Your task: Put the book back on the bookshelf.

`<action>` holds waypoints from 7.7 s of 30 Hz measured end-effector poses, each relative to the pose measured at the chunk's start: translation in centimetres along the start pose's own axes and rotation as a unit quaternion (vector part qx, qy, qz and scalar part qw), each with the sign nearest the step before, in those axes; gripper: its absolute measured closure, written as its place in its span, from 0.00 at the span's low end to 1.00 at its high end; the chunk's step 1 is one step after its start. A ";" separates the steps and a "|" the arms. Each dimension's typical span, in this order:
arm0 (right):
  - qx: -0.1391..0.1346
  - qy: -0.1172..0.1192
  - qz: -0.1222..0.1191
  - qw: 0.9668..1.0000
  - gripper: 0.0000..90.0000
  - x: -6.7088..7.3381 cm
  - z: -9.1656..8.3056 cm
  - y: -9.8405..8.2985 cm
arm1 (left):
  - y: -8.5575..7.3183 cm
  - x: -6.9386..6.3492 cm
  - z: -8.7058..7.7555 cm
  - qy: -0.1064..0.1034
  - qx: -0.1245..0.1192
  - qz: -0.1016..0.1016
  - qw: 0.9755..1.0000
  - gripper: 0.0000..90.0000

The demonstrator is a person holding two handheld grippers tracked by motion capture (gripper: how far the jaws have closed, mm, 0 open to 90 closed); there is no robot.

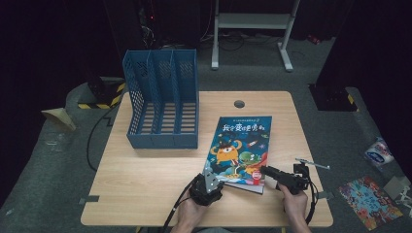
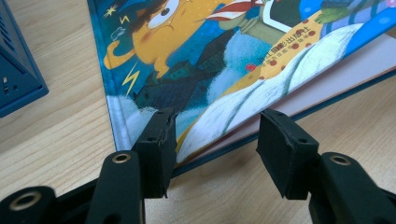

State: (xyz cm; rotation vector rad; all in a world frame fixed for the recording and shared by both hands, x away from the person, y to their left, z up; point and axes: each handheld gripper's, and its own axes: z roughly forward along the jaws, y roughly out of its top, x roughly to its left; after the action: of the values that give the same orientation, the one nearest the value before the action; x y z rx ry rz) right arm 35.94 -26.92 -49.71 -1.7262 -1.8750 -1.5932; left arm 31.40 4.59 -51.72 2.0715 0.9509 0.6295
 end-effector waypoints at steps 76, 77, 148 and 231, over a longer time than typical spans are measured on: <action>-0.031 0.003 -0.266 0.963 0.82 5.0 -1.1 0.7 | 1.8 7.3 2.7 -0.178 0.037 -0.152 0.971 0.14; -0.032 0.004 -0.271 0.962 0.82 5.1 -1.1 0.6 | 1.9 7.3 2.7 -0.181 0.036 -0.152 0.971 0.14; -0.005 0.073 -0.359 0.930 0.84 4.7 -2.3 1.5 | 3.3 9.1 1.1 -0.244 -0.046 -0.171 0.954 0.47; 0.100 0.077 -0.396 0.910 0.80 2.9 0.3 2.7 | 5.6 9.6 -2.2 -0.274 -0.064 0.020 0.959 0.70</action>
State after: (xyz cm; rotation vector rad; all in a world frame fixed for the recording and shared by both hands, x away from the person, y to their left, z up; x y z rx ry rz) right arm 37.20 -25.40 -46.27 -0.7344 -2.7156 -1.5824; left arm 38.03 10.71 -44.82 1.9927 0.5317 0.1111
